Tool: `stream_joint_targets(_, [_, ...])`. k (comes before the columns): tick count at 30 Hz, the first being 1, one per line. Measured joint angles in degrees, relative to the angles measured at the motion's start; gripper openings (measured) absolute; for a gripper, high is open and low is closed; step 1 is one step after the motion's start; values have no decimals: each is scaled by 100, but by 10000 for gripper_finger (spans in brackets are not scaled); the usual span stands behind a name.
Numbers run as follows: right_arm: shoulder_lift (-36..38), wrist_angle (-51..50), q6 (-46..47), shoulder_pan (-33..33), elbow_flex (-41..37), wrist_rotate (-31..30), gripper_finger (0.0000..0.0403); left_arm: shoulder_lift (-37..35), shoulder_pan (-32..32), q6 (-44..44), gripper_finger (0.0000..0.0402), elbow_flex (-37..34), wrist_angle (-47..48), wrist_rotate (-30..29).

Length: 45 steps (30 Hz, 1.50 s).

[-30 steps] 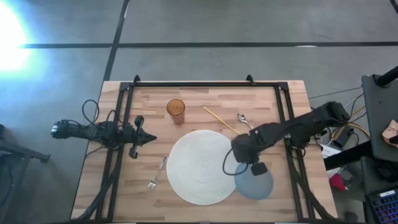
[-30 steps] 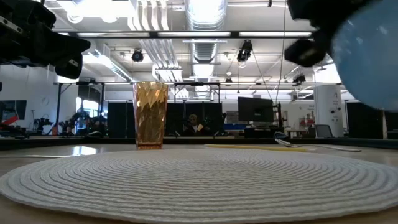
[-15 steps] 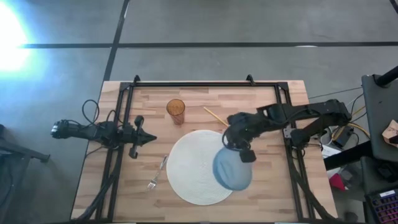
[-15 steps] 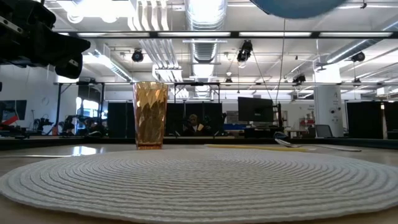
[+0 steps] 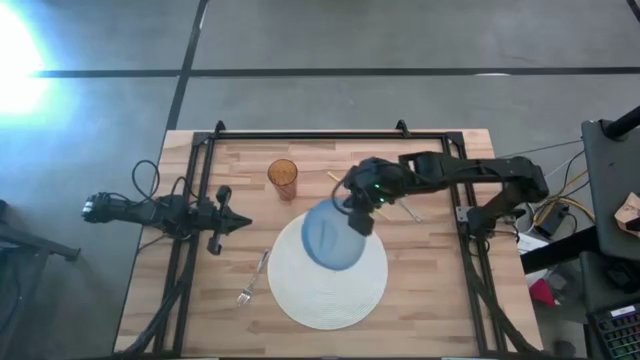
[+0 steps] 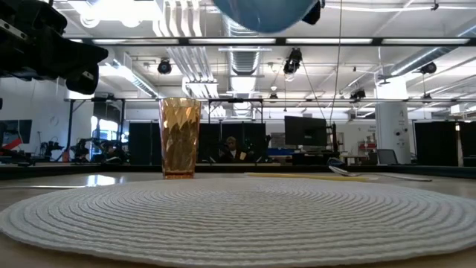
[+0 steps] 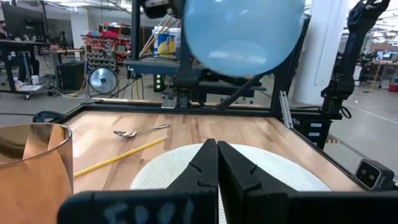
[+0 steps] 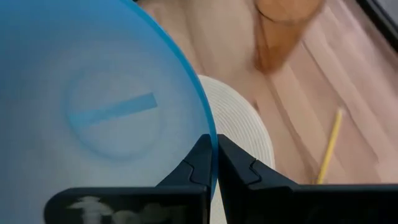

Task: Pick & Place Utensil
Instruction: Put the blue bowl on the white tablemat

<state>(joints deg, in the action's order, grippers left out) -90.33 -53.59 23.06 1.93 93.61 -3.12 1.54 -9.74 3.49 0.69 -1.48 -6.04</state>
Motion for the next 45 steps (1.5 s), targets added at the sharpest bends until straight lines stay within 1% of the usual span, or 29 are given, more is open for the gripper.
stream_joint_targets(7, [-756,-1086,587,-157,356,39,8,16,-2,0,0,0,4,1])
stream_joint_targets(10, [-1112,-1361,686,-156,459,199,8,16,-2,0,0,0,7,2])
stream_joint_targets(14, [-1511,-1380,810,-125,499,585,8,20,-2,0,0,0,9,2])
stream_joint_targets(18, [-1802,-1368,819,-74,515,815,8,22,-2,11,0,0,12,2])
stream_joint_targets(27, [-2225,-1362,1142,-57,539,1047,8,42,-2,19,0,0,15,2])
stream_joint_targets(34, [-2524,-1245,1513,37,539,1056,8,46,-7,106,0,0,17,2])
stream_joint_targets(38, [-2613,-993,1752,136,539,1032,8,46,-7,119,0,0,15,2])
stream_joint_targets(45, [-2631,-801,1954,257,520,460,8,49,-7,135,0,9,22,2])
